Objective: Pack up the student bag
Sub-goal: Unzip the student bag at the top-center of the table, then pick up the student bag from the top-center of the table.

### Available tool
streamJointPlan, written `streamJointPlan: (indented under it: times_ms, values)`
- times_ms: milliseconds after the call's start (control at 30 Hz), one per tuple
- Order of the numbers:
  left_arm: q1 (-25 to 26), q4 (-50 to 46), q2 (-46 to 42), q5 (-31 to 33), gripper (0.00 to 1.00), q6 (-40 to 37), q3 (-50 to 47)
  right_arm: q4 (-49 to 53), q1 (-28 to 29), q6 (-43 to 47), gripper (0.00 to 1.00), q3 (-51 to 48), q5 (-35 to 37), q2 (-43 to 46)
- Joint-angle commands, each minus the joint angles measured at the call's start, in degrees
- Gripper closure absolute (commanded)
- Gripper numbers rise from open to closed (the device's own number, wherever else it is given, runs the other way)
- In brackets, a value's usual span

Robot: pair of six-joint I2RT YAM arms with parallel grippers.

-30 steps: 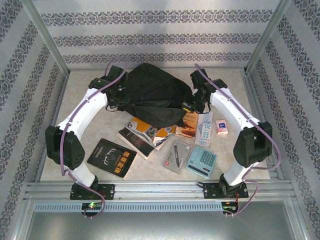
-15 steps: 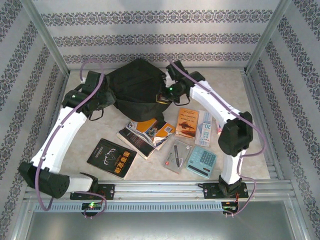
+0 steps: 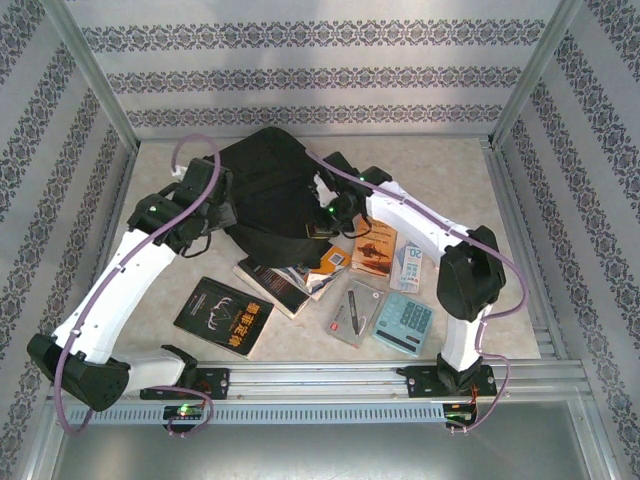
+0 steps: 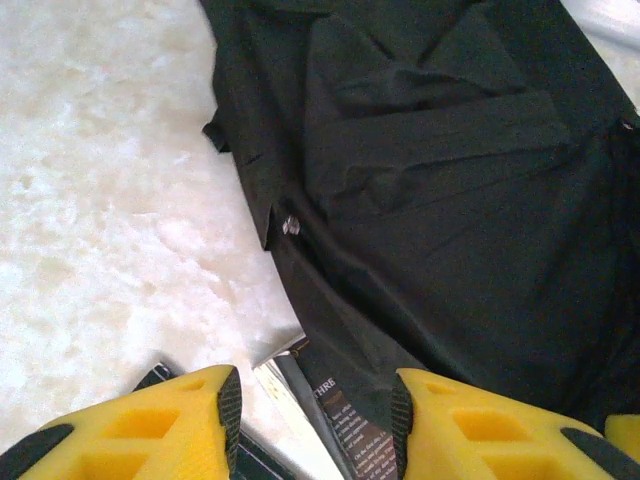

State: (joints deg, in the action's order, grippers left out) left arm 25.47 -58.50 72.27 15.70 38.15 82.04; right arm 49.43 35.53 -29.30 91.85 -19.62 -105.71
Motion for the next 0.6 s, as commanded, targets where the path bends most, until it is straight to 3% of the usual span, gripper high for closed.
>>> streamJointPlan:
  times_ms: [0, 33, 167, 233, 300, 367, 467, 567]
  values:
    - [1.9, 0.1, 2.9, 1.4, 0.55, -4.7, 2.9, 2.1, -0.9, -2.7, 0.72, -3.6, 8.5, 5.6]
    - [1.9, 0.6, 4.2, -0.8, 0.56, -5.6, 3.6, 1.9, -1.3, -4.1, 0.6, -5.0, 9.6, 7.2]
    - [1.9, 2.6, 11.3, -10.3, 0.5, -11.5, 8.3, -0.6, -4.6, -9.0, 0.48, -10.7, 10.7, 16.1]
    - [1.9, 2.3, 16.1, -13.9, 0.43, -14.5, 11.6, -1.1, -7.1, -11.5, 0.46, -13.3, 10.7, 20.6]
    - [1.9, 0.9, 21.0, -13.9, 0.33, -16.0, 15.2, -2.3, -9.6, -12.5, 0.45, -15.1, 8.3, 23.9]
    - [2.0, 1.1, 25.4, -12.8, 0.29, -18.2, 18.5, -0.3, -10.0, -10.1, 0.44, -13.9, 9.1, 25.0]
    - [0.8, 1.7, 31.1, -11.6, 0.26, -18.9, 23.0, 1.6, -5.6, -7.2, 0.33, -12.6, 13.7, 25.6]
    - [0.3, 1.7, 36.5, -9.7, 0.26, -22.6, 27.3, 2.4, -3.5, -4.6, 0.3, -12.2, 14.6, 26.1]
